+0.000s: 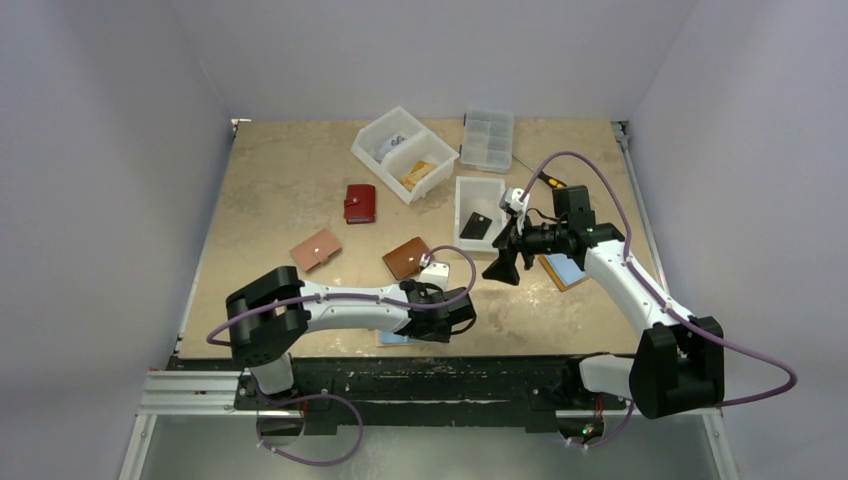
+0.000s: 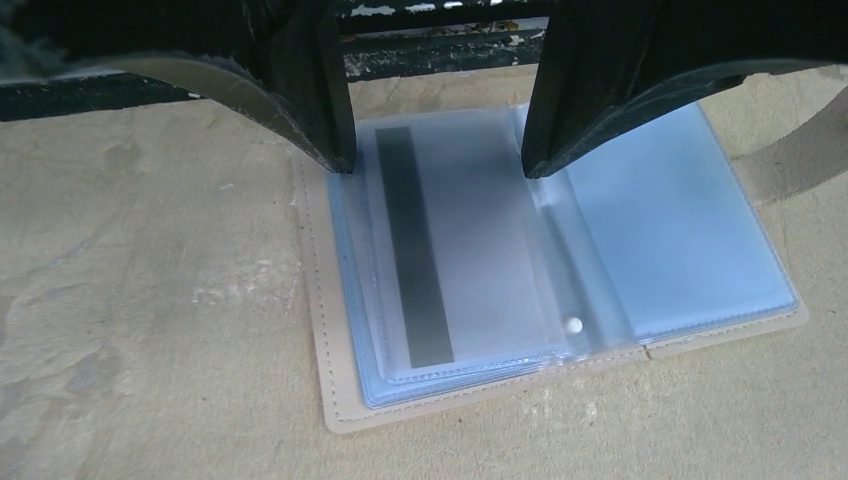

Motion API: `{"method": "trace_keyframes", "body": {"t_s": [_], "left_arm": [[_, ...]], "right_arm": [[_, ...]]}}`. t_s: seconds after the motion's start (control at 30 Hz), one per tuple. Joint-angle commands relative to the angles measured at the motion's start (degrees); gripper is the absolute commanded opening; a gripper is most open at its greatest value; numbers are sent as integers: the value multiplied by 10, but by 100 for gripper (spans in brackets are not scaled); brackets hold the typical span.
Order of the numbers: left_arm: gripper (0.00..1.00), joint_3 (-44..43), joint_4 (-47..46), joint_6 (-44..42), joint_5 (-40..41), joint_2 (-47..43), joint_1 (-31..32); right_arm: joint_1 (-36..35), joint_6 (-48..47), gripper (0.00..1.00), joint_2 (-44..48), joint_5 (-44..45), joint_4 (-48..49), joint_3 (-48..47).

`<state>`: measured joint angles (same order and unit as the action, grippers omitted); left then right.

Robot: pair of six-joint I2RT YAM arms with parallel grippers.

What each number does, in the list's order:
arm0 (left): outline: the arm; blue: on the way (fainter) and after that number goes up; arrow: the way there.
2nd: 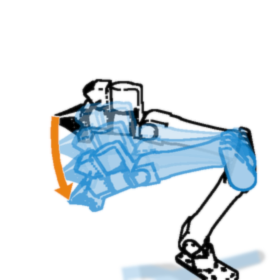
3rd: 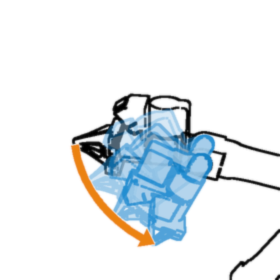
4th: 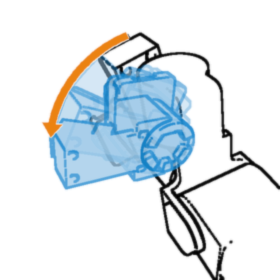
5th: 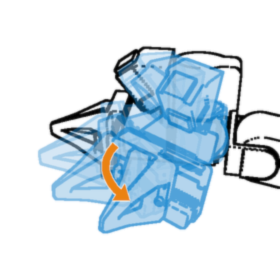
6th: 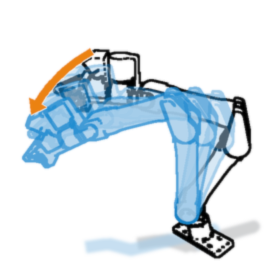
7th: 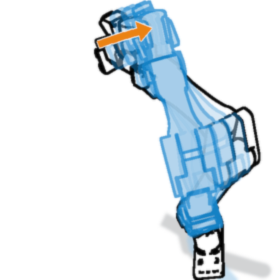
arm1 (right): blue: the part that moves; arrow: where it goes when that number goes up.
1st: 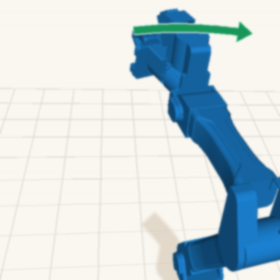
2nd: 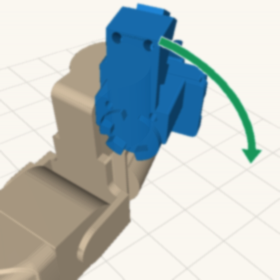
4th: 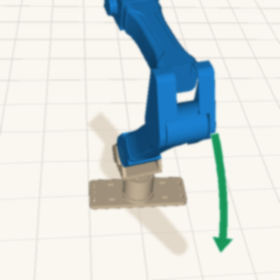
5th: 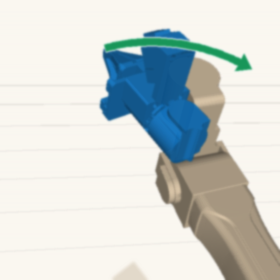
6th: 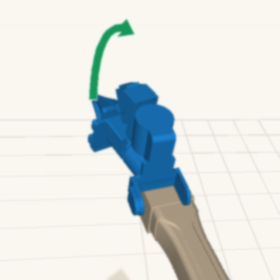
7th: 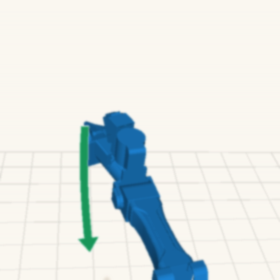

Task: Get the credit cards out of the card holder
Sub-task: Remove the credit card from the card holder.

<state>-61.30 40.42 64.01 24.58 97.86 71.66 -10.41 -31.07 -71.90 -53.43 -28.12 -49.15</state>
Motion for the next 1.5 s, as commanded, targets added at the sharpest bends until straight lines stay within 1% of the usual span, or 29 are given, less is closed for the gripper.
{"method": "trace_keyframes", "body": {"t_s": [0.0,0.53,0.7,0.8,0.87,0.93,1.13,1.27,1.47], "left_arm": [[65,-22,18,10,21,17,0],[65,-17,1,-13,-3,42,-12],[55,14,-30,-20,-4,8,-21],[51,42,-68,-27,-14,-22,-29],[47,68,-111,-36,-30,-45,-40],[46,95,-151,-42,-48,-71,-50],[45,172,-273,-50,-106,-133,-81],[45,219,-332,-43,-141,-166,-103],[45,295,-429,-26,-186,-215,-131]], "right_arm": [[3,4,99,11,2,17,5],[4,2,99,7,3,16,5],[4,1,99,5,2,15,4],[4,-1,99,4,0,13,4],[4,-4,99,4,-4,10,4],[4,-10,99,3,-11,6,4],[4,-10,99,-1,-39,3,5],[0,3,99,-6,-53,12,10],[-35,25,98,-14,-47,32,18]]}}
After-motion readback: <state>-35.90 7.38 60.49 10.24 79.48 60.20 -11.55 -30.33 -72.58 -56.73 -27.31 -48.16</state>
